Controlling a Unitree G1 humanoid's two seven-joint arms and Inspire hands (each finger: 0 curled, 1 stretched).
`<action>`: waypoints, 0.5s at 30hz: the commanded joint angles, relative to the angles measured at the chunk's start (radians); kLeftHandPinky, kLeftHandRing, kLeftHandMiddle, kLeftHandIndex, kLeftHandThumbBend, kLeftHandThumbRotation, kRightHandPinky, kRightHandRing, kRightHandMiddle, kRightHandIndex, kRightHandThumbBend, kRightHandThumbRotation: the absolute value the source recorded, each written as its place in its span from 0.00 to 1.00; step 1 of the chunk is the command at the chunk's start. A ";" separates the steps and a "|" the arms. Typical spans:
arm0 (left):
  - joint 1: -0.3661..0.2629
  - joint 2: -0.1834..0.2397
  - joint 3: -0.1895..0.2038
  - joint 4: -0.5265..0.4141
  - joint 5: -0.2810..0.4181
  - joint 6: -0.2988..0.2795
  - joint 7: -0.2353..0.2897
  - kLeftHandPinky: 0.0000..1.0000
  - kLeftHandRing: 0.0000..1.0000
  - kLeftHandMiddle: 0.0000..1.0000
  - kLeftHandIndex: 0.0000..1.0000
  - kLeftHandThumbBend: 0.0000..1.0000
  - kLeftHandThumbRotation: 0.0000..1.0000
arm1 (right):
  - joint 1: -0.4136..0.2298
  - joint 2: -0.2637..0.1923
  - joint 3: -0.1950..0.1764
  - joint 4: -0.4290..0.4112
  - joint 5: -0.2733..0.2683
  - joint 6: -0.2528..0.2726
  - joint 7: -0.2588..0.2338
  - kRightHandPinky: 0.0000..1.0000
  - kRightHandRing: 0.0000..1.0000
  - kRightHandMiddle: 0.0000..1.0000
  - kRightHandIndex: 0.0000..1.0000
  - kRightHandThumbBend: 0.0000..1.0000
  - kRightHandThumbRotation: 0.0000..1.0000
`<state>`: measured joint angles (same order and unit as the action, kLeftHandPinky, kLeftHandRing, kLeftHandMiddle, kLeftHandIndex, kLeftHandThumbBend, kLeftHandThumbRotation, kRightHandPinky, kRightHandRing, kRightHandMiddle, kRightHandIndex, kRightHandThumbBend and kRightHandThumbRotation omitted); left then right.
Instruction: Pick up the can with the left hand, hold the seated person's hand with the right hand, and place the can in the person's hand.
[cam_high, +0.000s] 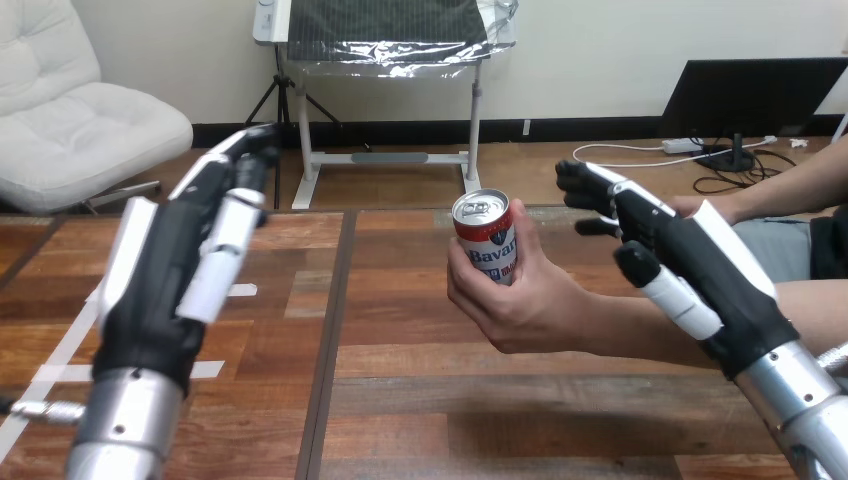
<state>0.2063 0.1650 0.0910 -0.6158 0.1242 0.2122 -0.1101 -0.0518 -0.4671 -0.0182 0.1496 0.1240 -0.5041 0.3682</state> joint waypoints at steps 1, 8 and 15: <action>0.003 0.002 0.014 -0.084 -0.023 -0.032 -0.002 0.87 0.84 0.84 0.85 0.16 1.00 | 0.003 0.015 -0.042 -0.088 0.049 -0.030 0.012 0.84 0.90 0.90 0.90 0.93 1.00; 0.038 -0.003 0.014 -0.132 -0.022 -0.027 -0.001 0.86 0.82 0.82 0.84 0.35 1.00 | 0.051 0.024 -0.049 -0.145 0.062 -0.039 0.011 0.84 0.89 0.90 0.89 0.92 1.00; 0.065 -0.032 0.007 -0.170 -0.043 -0.035 0.013 0.80 0.82 0.82 0.81 0.33 0.98 | 0.103 0.046 -0.050 -0.214 0.123 -0.032 0.028 0.84 0.88 0.89 0.89 0.91 1.00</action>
<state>0.2885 0.1482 0.0983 -0.7193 0.1044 0.2099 -0.1067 0.0431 -0.4539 -0.0468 0.0143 0.1967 -0.5210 0.3891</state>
